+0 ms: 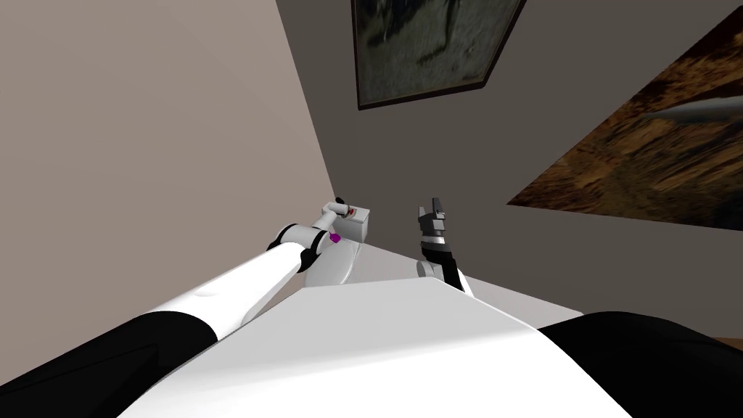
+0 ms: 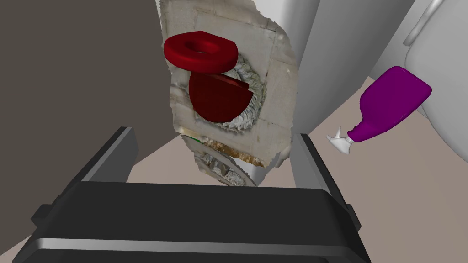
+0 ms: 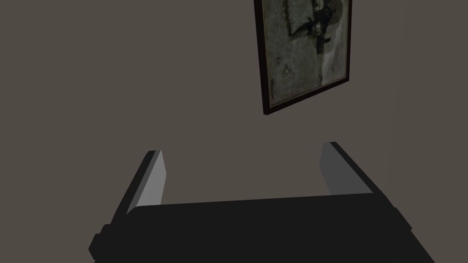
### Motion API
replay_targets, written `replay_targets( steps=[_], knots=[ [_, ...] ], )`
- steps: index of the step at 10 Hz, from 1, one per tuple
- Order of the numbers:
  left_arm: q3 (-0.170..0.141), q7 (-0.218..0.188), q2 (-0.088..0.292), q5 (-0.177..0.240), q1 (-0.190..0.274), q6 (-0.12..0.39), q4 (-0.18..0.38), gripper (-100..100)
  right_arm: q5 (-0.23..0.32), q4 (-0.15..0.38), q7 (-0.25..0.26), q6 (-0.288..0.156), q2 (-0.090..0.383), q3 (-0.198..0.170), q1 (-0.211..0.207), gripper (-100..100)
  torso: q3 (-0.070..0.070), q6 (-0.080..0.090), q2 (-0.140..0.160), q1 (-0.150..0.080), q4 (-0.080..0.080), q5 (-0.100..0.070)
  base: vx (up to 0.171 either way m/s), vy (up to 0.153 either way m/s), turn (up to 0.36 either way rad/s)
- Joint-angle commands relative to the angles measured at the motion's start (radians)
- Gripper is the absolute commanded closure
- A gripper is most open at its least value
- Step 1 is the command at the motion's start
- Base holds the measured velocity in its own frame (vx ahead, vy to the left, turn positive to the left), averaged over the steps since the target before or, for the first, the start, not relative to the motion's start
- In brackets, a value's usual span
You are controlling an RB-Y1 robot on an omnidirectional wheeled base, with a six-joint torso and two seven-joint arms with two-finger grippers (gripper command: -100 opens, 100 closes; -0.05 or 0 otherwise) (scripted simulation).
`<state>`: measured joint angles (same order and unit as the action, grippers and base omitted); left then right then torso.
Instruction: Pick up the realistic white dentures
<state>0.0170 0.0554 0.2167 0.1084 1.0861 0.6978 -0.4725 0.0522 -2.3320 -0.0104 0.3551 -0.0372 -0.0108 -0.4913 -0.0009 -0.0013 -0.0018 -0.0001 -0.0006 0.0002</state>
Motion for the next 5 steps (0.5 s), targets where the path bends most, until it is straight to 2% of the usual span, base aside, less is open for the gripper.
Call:
replay_targets(
  steps=[1, 5],
  knots=[
    [0.013, -0.003, 0.007, 0.004, -0.009, 0.010, -0.008, -100, 0.000, 0.000, 0.000, 0.000, 0.000, 0.000, 0.000, 0, 0.000, 0.000, 0.000, 0.000, 0.000, 0.000, 0.018, -0.016, 0.039],
    [0.013, -0.003, 0.007, 0.004, -0.009, 0.010, -0.008, -100, 0.000, 0.000, 0.000, 0.000, 0.000, 0.000, 0.000, 0, 0.000, 0.000, 0.000, 0.000, 0.000, 0.000, 0.007, -0.006, 0.002]
  ],
)
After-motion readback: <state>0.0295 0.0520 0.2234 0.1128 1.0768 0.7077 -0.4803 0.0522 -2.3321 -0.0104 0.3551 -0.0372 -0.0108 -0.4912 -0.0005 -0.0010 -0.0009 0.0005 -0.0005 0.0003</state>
